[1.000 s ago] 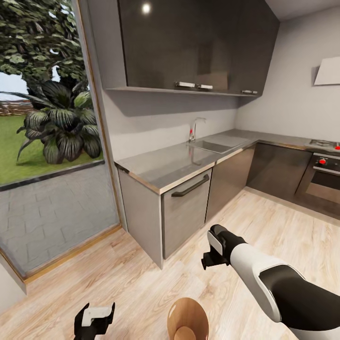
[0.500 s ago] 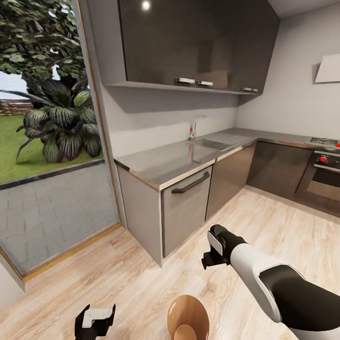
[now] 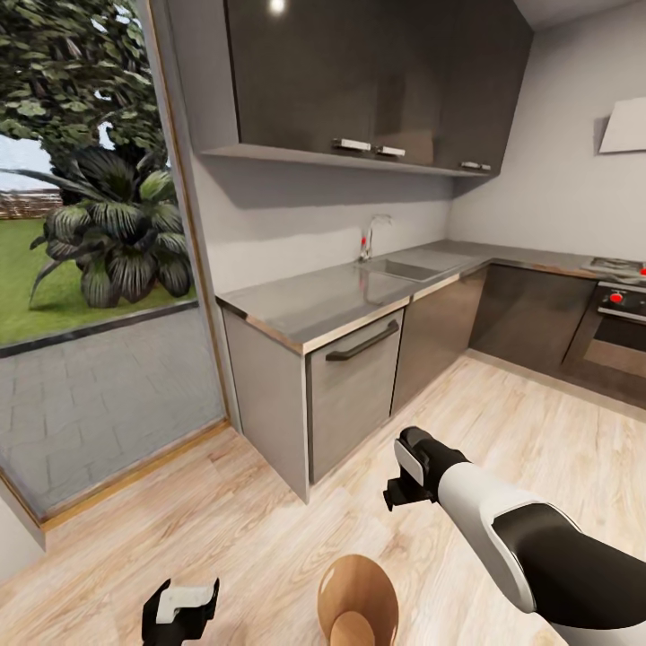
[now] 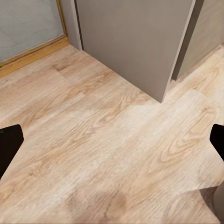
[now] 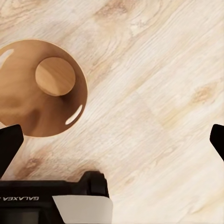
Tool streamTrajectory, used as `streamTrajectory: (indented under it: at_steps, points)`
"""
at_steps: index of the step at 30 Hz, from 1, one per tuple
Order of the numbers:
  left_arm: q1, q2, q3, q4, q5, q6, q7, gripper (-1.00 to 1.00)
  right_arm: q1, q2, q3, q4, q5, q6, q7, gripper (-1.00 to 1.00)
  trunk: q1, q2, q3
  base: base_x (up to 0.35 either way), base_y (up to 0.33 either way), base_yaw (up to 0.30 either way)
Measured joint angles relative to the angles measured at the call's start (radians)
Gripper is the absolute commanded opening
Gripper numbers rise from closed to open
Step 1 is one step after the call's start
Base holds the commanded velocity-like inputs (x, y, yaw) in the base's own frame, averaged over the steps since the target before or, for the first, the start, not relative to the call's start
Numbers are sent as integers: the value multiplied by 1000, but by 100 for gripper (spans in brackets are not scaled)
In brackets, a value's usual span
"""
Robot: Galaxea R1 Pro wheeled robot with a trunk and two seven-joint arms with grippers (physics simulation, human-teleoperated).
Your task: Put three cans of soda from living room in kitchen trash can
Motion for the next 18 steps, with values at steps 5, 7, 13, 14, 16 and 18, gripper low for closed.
streamTrajectory:
  at_steps: [5, 7, 13, 14, 16, 18]
  points:
    - [0, -1, -1, 4, -1, 0, 0, 100, 0, 1, 1, 1, 1, -8, 0, 100, 19, -35, -16, 0, 0, 0]
    - [0, -1, -1, 4, -2, 0, 0, 100, 0, 0, 1, 1, 2, -9, 0, 100, 27, -49, -22, 0, 0, 0]
    - [0, -1, -2, 6, -3, 0, 0, 100, 0, 0, 1, 0, 2, -10, 0, 100, 50, -91, -41, 0, 0, 0]
    - [0, -1, -2, 10, -3, 0, 0, 100, 0, 0, 1, 0, 2, -10, 0, 100, 54, -98, -44, 0, 0, 0]
    - [0, -1, -2, 19, -3, 0, 0, 100, 0, -1, 1, 0, 2, -11, 0, 100, 61, -112, -50, 0, 0, 0]
    - [0, -1, -2, 23, -3, 0, 0, 100, 0, -1, 1, 0, 2, -11, 0, 100, 69, -126, -56, 0, 0, 0]
